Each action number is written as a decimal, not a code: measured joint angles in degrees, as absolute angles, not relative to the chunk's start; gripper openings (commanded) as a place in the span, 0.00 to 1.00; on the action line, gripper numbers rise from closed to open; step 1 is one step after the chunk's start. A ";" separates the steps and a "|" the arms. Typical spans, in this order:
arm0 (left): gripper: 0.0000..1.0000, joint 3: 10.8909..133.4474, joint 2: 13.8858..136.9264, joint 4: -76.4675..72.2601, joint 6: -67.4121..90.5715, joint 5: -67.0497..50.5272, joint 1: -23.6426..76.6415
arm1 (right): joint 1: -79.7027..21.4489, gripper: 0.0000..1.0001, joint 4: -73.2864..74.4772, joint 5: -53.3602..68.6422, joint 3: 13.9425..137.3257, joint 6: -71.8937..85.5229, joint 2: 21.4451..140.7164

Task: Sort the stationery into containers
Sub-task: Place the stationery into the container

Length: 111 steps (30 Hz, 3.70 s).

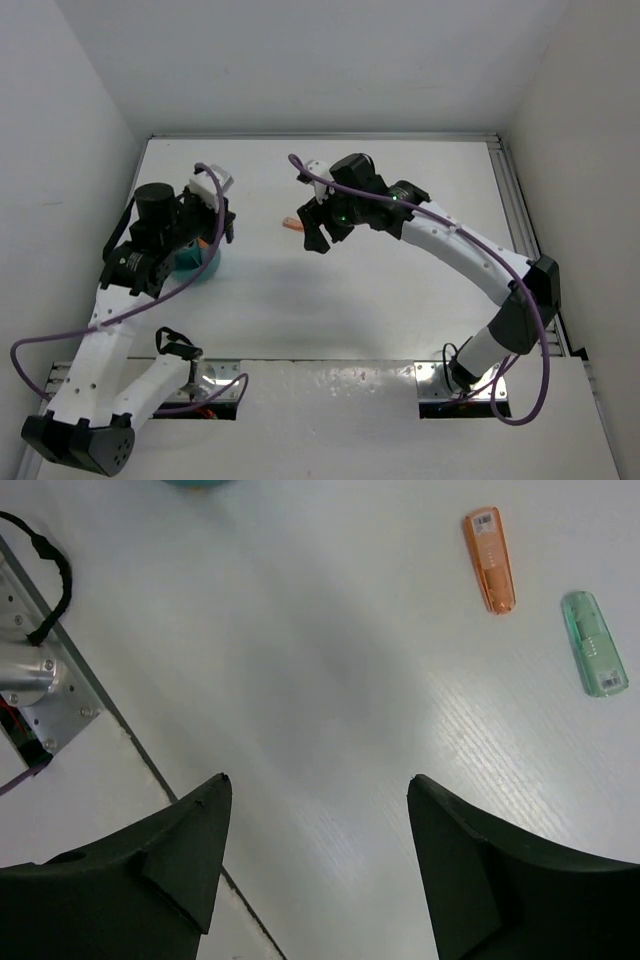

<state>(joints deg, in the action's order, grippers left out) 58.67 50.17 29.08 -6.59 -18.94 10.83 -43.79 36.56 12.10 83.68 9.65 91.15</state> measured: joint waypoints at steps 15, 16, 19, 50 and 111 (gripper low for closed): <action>0.00 54.87 53.69 41.89 -36.14 -10.44 3.68 | -43.75 0.68 36.49 12.19 82.87 10.59 91.02; 0.00 54.70 54.30 42.02 -37.23 -10.63 3.09 | -43.72 0.68 36.49 12.21 82.83 10.61 91.02; 0.00 54.57 56.58 41.98 -39.53 -11.33 1.58 | -43.62 0.68 36.51 12.38 82.81 10.76 91.02; 0.00 53.71 63.92 34.52 -42.96 -30.94 -7.99 | -42.87 0.66 37.15 14.13 82.81 11.22 91.02; 0.78 65.39 63.86 35.75 -26.28 -46.39 -10.92 | -7.81 0.78 40.51 2.04 87.64 -14.94 117.23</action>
